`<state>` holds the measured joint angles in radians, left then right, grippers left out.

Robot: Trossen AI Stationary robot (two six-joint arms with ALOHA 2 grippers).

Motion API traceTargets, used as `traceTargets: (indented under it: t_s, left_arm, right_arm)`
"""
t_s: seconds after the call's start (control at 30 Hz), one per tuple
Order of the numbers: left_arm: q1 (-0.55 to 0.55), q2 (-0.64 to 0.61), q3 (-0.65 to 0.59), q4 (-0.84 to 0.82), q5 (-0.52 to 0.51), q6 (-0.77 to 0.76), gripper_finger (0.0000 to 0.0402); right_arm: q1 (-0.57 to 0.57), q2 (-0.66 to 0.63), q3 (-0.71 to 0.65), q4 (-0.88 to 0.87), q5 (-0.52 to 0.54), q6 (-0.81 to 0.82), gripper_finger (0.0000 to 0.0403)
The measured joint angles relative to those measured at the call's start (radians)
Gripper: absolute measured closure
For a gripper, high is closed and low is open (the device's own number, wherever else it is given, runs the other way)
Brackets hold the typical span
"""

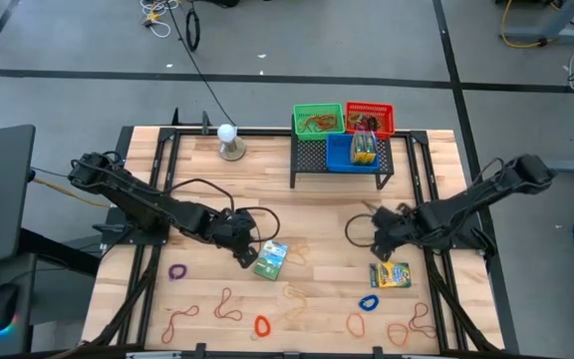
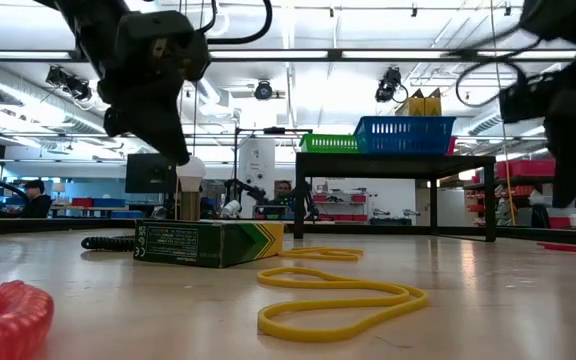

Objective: Pick & Place Office Desk Supplies
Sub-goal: Put the red rubber band into the green bin

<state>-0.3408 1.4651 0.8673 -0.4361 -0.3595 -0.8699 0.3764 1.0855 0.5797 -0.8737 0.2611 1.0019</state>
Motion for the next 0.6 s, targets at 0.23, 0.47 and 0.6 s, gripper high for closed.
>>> traceTargets:
  t_s: [0.23,0.47,0.6]
  left_arm:
    - [0.000,0.000,0.000,0.042,-0.009,0.065,0.0394]
    - [-0.001,0.000,0.000,0.062,-0.007,0.089,0.0393]
    - [-0.001,0.000,0.000,0.063,-0.007,0.089,0.0393]
  right_arm:
    - [-0.174,0.000,-0.075,0.004,-0.014,0.082,0.0196]
    - [-0.274,0.000,-0.176,0.121,-0.097,0.061,0.0218]
    - [-0.280,-0.005,-0.216,0.160,-0.108,0.065,0.0252]
